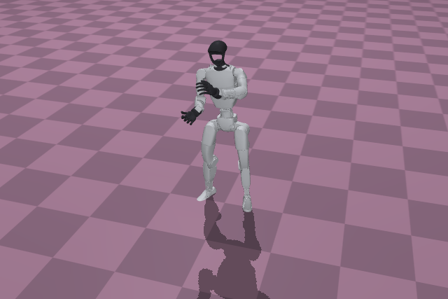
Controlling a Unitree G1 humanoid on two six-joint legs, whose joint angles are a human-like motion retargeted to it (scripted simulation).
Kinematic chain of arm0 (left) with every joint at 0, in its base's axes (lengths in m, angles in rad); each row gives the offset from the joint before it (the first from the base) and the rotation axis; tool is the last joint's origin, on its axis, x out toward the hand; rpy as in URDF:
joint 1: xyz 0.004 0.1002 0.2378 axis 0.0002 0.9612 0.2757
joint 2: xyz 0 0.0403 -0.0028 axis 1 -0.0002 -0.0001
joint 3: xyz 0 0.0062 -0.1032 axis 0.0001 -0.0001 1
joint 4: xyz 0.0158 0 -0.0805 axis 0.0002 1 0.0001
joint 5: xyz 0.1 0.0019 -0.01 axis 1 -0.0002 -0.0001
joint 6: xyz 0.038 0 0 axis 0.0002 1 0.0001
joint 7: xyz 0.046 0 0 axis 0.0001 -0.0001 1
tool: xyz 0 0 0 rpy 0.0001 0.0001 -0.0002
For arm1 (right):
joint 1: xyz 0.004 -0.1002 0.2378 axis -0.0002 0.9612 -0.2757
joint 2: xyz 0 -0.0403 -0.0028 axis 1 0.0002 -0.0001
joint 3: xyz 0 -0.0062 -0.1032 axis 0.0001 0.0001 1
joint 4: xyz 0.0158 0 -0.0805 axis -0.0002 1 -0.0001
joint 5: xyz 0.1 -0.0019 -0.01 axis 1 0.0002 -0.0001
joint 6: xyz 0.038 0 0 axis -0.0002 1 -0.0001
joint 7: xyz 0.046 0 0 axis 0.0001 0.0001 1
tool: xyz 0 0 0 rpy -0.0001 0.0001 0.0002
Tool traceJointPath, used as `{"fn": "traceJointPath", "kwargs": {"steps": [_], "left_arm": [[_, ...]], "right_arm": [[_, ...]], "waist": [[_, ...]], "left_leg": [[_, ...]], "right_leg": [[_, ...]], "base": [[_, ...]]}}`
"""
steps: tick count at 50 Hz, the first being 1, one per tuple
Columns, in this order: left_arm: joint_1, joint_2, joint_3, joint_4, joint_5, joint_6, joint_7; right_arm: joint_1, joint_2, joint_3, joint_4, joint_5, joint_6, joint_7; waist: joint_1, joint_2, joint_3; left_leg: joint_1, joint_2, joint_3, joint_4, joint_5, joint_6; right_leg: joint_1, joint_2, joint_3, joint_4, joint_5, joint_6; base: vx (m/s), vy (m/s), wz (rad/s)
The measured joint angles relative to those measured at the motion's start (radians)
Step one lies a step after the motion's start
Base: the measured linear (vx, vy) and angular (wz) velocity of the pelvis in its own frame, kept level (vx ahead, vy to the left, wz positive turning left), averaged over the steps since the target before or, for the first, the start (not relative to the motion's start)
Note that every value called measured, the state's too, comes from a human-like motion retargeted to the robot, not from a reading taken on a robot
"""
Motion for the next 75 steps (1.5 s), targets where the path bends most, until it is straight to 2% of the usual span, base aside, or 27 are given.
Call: {"fn": "traceJointPath", "kwargs": {"steps": [8, 13, 15, 17, 20, 23, 25, 26, 27, 28, 30, 36, 40, 43, 47, 50, 53, 55, 63, 65, 71, 72, 73, 75], "left_arm": [[-0.028, -0.175, -0.115, 0.091, 0.295, 0.072, -0.088], [0.016, -0.277, -0.147, 0.205, 0.365, 0.089, -0.090], [0.035, -0.308, -0.155, 0.247, 0.374, 0.090, -0.122], [0.043, -0.326, -0.157, 0.278, 0.366, 0.091, -0.098], [0.043, -0.326, -0.148, 0.286, 0.372, 0.082, -0.119], [0.026, -0.287, -0.125, 0.244, 0.368, 0.065, -0.094], [0.007, -0.250, -0.097, 0.198, 0.330, 0.042, -0.025], [0.007, -0.233, -0.082, 0.177, 0.310, 0.030, -0.015], [0.009, -0.215, -0.064, 0.157, 0.298, 0.022, -0.018], [0.015, -0.197, -0.040, 0.138, 0.300, 0.020, -0.049], [0.034, -0.173, 0.007, 0.103, 0.224, 0.002, -0.050], [0.153, -0.126, 0.124, 0.063, -0.112, -0.049, -0.083], [0.260, -0.114, 0.161, 0.085, -0.381, -0.061, -0.125], [0.337, -0.114, 0.173, 0.115, -0.479, -0.054, -0.174], [0.428, -0.131, 0.178, 0.120, -0.497, -0.058, -0.194], [0.503, -0.154, 0.170, 0.093, -0.420, -0.072, -0.208], [0.526, -0.181, 0.158, 0.046, -0.408, -0.046, -0.169], [0.555, -0.184, 0.130, 0.011, -0.323, -0.053, -0.192], [0.459, -0.158, 0.026, -0.124, 0.006, -0.042, -0.150], [0.384, -0.162, 0.017, -0.144, 0.067, -0.017, -0.108], [0.129, -0.221, -0.033, -0.106, 0.230, 0.027, -0.071], [0.079, -0.234, -0.044, -0.079, 0.267, 0.039, -0.084], [0.023, -0.246, -0.057, -0.039, 0.336, 0.054, -0.126], [-0.069, -0.273, -0.085, 0.032, 0.416, 0.074, -0.154]], "right_arm": [[-0.006, -0.006, 0.013, 0.025, -0.049, 0.025, 0.043], [0.003, -0.002, 0.024, 0.028, -0.077, 0.029, 0.046], [0.014, 0.000, 0.028, 0.013, -0.049, 0.046, 0.112], [0.012, -0.016, 0.019, 0.023, -0.070, 0.034, 0.066], [0.017, -0.050, 0.013, -0.015, -0.072, 0.053, 0.154], [0.006, -0.129, 0.002, -0.066, -0.177, 0.056, 0.139], [-0.019, -0.204, -0.015, -0.092, -0.335, 0.032, -0.031], [-0.023, -0.237, -0.023, -0.111, -0.378, 0.039, -0.049], [-0.031, -0.283, -0.028, -0.121, -0.468, 0.070, -0.050], [-0.046, -0.354, -0.031, -0.112, -0.652, 0.149, -0.015], [-0.056, -0.425, -0.055, -0.122, -0.746, 0.199, -0.019], [-0.066, -0.551, -0.097, -0.074, -0.678, 0.250, -0.011], [-0.036, -0.544, -0.084, -0.050, -0.419, 0.235, 0.016], [0.002, -0.534, -0.040, -0.043, -0.346, 0.251, 0.084], [0.057, -0.495, 0.025, -0.067, -0.322, 0.247, 0.134], [0.106, -0.441, 0.061, -0.096, -0.332, 0.210, 0.157], [0.122, -0.401, 0.065, -0.128, -0.350, 0.229, 0.125], [0.148, -0.367, 0.071, -0.159, -0.342, 0.188, 0.128], [0.134, -0.361, 0.021, -0.275, -0.280, 0.088, 0.088], [0.097, -0.384, -0.010, -0.293, -0.276, 0.098, 0.055], [-0.048, -0.435, -0.070, -0.286, -0.313, 0.102, 0.005], [-0.082, -0.452, -0.073, -0.264, -0.365, 0.124, 0.015], [-0.127, -0.492, -0.070, -0.219, -0.512, 0.183, 0.056], [-0.187, -0.514, -0.067, -0.164, -0.627, 0.222, 0.086]], "waist": [[-0.086, 0.035, 0.022], [-0.141, 0.043, 0.047], [-0.160, 0.043, 0.054], [-0.176, 0.040, 0.057], [-0.189, 0.035, 0.056], [-0.192, 0.029, 0.047], [-0.189, 0.027, 0.043], [-0.186, 0.023, 0.037], [-0.183, 0.020, 0.032], [-0.178, 0.017, 0.026], [-0.167, 0.011, 0.016], [-0.127, -0.008, 0.011], [-0.103, -0.025, 0.022], [-0.088, -0.038, 0.033], [-0.072, -0.053, 0.048], [-0.071, -0.069, 0.040], [-0.055, -0.062, 0.066], [-0.062, -0.070, 0.058], [-0.084, -0.048, 0.056], [-0.086, -0.031, 0.067], [-0.134, -0.007, 0.060], [-0.144, -0.004, 0.056], [-0.154, -0.001, 0.053], [-0.176, 0.005, 0.044]], "left_leg": [[-0.001, 0.001, 0.013, -0.002, 0.005, -0.008], [0.004, 0.003, 0.036, -0.006, 0.009, -0.010], [0.006, 0.005, 0.046, -0.006, 0.008, -0.009], [0.008, 0.006, 0.056, -0.008, 0.010, -0.009], [0.011, 0.008, 0.069, -0.008, 0.008, -0.007], [0.014, 0.010, 0.080, -0.009, 0.007, -0.005], [0.017, 0.012, 0.087, -0.012, 0.009, -0.007], [0.019, 0.013, 0.089, -0.012, 0.008, -0.007], [0.021, 0.014, 0.091, -0.012, 0.006, -0.007], [0.024, 0.015, 0.093, -0.013, 0.005, -0.005], [0.029, 0.018, 0.097, -0.012, 0.002, -0.004], [0.049, 0.028, 0.104, -0.012, -0.005, -0.004], [0.059, 0.034, 0.107, -0.011, -0.006, -0.002], [0.060, 0.037, 0.104, -0.010, -0.007, 0.002], [0.052, 0.040, 0.095, -0.010, -0.005, 0.005], [-0.006, 0.056, 0.095, 0.075, -0.042, 0.001], [0.023, 0.041, 0.074, -0.012, 0.002, 0.009], [-0.023, 0.053, 0.078, 0.066, -0.032, 0.002], [-0.053, 0.055, 0.076, 0.077, -0.033, 0.000], [-0.014, 0.040, 0.074, -0.004, 0.005, 0.001], [0.011, 0.039, 0.105, -0.013, 0.004, -0.005], [0.013, 0.039, 0.111, -0.013, 0.003, -0.005], [0.015, 0.038, 0.117, -0.012, 0.001, -0.005], [0.020, 0.039, 0.130, -0.010, -0.002, -0.005]], "right_leg": [[-0.009, 0.002, 0.014, 0.000, 0.000, 0.001], [-0.022, 0.007, 0.038, 0.001, 0.001, 0.002], [-0.027, 0.009, 0.049, 0.001, 0.002, 0.002], [-0.032, 0.011, 0.058, 0.000, 0.003, 0.003], [-0.037, 0.015, 0.072, -0.001, 0.005, 0.005], [-0.041, 0.019, 0.082, -0.003, 0.007, 0.010], [-0.043, 0.022, 0.087, -0.003, 0.008, 0.014], [-0.043, 0.023, 0.089, -0.003, 0.008, 0.016], [-0.042, 0.025, 0.091, -0.002, 0.008, 0.018], [-0.043, 0.025, 0.093, 0.000, 0.007, 0.021], [-0.041, 0.028, 0.096, 0.002, 0.006, 0.024], [-0.029, 0.038, 0.102, 0.009, 0.001, 0.025], [-0.020, 0.045, 0.104, 0.009, -0.001, 0.022], [-0.017, 0.048, 0.101, 0.008, 0.000, 0.023], [-0.019, 0.051, 0.092, 0.006, 0.001, 0.027], [-0.047, 0.039, 0.075, 0.038, -0.014, 0.034], [-0.035, 0.050, 0.071, 0.005, 0.006, 0.033], [-0.057, 0.036, 0.057, 0.038, -0.011, 0.039], [-0.081, 0.035, 0.058, 0.037, -0.007, 0.046], [-0.067, 0.048, 0.072, 0.003, 0.013, 0.043], [-0.061, 0.052, 0.100, -0.006, 0.017, 0.043], [-0.062, 0.053, 0.106, -0.006, 0.017, 0.043], [-0.065, 0.053, 0.112, -0.004, 0.017, 0.045], [-0.068, 0.054, 0.124, -0.004, 0.017, 0.046]], "base": [[0.00, 0.00, -0.02], [-0.03, -0.03, -0.24], [-0.02, -0.03, -0.27], [-0.01, -0.03, -0.26], [0.00, -0.03, -0.24], [0.01, -0.03, -0.20], [0.00, 0.00, 0.00], [0.00, 0.00, 0.00], [0.00, 0.00, 0.00], [0.00, 0.00, 0.00], [0.00, 0.00, 0.00], [0.00, 0.00, 0.00], [0.00, 0.00, 0.00], [0.00, 0.00, 0.00], [0.00, 0.00, 0.00], [-0.03, -0.02, 0.24], [-0.02, -0.01, 0.13], [-0.03, -0.01, 0.26], [0.00, 0.00, 0.03], [0.01, 0.00, -0.25], [0.02, 0.00, -0.27], [0.03, 0.00, -0.31], [0.03, 0.00, -0.32], [0.04, 0.00, -0.33]]}}
